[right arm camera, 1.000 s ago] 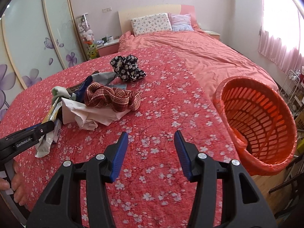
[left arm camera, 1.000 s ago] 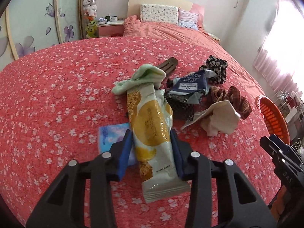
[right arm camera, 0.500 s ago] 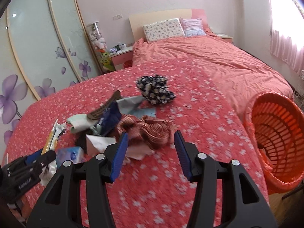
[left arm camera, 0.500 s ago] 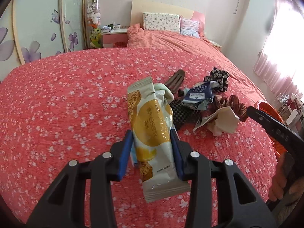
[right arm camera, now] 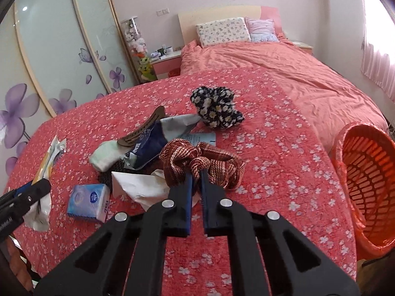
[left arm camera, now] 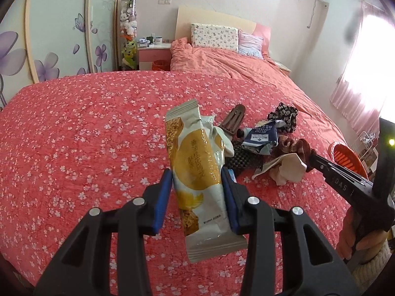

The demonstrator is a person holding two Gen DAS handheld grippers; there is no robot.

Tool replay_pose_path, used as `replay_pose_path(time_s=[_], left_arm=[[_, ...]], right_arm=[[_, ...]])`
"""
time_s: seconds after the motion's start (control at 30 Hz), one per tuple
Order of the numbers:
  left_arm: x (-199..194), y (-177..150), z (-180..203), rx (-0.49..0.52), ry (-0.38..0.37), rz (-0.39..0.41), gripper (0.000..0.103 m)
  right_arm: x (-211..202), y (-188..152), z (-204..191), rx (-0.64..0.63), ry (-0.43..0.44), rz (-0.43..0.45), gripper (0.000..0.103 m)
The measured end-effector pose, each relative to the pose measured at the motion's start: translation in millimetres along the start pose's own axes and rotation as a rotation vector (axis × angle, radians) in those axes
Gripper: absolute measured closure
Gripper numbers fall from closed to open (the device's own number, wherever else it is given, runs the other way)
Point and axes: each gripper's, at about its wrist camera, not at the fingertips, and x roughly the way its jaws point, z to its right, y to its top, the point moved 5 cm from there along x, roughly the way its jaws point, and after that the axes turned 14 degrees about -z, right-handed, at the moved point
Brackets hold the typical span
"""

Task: Collect trash
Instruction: 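Grasp the yellow snack wrapper with the left tool while the right tool grasps the striped cloth, then carry the wrapper and striped cloth over the orange basket and release both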

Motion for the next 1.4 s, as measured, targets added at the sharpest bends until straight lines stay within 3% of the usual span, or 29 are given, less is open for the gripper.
replay_pose_path(time_s=[0.4,0.7,1.0,1.4], left_arm=[[-16.8,9.2,9.7,0.017,0.006,0.032,0.063],[-35.4,21.2,43.1,0.075,-0.009,0.070,0.063],[-41.4,27.8,101.6,0.159,-0.060,0.083,0.063],[-29.1,28.3,216.3,0.303,-0.181,0.071,0.063]], right_arm=[[-57.3,13.5,14.9,0.009,-0.027,0.156,0.097],[-96.6,9.7,40.6,0.048,-0.056,0.246,0.097],[-118.0,-0.1,71.7,0.083,-0.091,0.291,0.097],[-149.6,-16.8,142.4,0.203,-0.173,0.361,0.097]])
